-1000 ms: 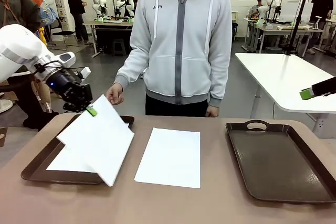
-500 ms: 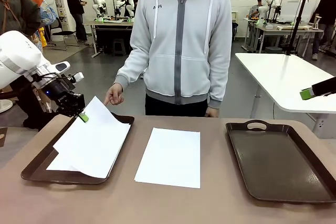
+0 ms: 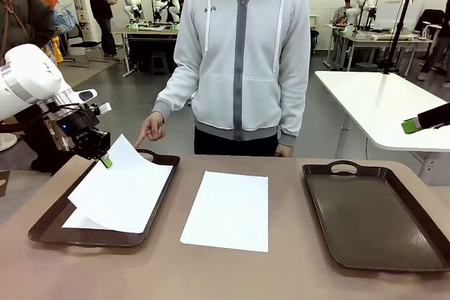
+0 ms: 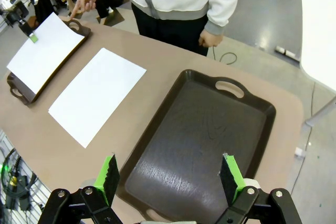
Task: Sort the A4 documents.
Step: Place the A4 Paper in the designated Handle tray.
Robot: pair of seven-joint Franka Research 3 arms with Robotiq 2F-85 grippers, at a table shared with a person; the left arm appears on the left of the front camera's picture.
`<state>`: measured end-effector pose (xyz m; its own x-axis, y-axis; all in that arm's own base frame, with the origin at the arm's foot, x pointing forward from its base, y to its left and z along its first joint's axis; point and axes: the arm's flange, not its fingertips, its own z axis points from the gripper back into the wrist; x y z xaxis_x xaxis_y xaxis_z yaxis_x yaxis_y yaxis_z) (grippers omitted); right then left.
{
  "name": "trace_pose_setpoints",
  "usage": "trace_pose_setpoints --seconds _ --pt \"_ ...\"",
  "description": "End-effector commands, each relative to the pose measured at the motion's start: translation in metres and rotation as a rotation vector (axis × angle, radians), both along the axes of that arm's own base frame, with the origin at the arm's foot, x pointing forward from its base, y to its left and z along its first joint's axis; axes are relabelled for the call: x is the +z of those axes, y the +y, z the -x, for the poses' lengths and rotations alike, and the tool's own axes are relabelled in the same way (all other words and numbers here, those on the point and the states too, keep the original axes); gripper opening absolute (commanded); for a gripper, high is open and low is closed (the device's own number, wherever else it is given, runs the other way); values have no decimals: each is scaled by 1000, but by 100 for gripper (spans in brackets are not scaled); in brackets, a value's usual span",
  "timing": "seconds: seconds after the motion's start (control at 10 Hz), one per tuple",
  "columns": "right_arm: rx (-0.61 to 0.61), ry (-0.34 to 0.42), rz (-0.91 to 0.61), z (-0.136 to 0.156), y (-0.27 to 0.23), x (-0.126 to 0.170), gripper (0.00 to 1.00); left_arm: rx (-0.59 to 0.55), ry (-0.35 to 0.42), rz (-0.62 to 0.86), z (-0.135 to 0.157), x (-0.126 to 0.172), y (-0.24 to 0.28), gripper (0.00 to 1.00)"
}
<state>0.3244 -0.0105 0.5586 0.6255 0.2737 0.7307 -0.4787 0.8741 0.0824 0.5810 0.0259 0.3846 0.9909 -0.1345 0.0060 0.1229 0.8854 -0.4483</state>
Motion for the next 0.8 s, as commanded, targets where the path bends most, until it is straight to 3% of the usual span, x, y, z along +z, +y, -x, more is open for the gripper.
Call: trace_pose_setpoints --seconds 0.0,0.1,0.4,0.7 --pt "12 3 -15 -1 0 -1 100 -3 44 -42 -11 -2 5 1" --pt "12 3 -15 -1 0 -1 100 -11 81 -74 -13 -11 6 1" --pt "12 3 -15 -1 0 -1 100 35 86 -81 -14 -31 11 1" --pt "12 3 -15 -1 0 -1 100 37 83 -85 -14 -33 10 1"
